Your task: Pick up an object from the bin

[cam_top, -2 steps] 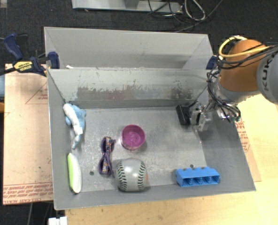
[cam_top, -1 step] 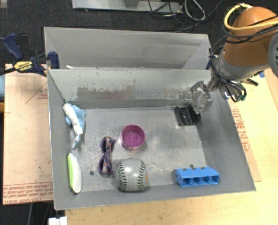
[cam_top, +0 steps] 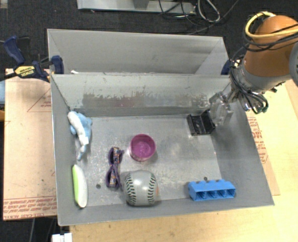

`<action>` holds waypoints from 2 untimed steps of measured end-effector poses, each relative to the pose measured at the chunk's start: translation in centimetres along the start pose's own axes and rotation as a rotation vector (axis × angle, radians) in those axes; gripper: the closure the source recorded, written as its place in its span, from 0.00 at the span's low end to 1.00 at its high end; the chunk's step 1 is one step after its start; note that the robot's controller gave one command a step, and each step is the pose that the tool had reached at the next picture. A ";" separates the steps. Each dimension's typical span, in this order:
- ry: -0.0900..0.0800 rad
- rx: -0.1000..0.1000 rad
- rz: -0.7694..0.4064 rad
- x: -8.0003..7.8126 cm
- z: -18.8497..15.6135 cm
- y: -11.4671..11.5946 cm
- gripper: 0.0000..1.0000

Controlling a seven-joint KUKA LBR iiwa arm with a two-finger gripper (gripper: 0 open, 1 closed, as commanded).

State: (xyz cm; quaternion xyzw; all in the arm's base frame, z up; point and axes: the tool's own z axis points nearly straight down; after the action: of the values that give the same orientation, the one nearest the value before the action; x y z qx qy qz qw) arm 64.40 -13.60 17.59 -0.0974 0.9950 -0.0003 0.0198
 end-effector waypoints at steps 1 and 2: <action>-0.002 0.000 -0.096 0.6 1.1 -0.1 0.00; -0.010 0.003 -0.231 1.0 -1.2 0.4 0.00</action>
Offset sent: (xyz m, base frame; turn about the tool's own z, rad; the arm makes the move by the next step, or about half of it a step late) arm 0.0000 0.0000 0.0000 0.0000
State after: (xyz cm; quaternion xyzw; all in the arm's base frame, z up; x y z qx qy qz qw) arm 63.30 -13.42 18.74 -0.2114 0.9771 -0.0033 0.0250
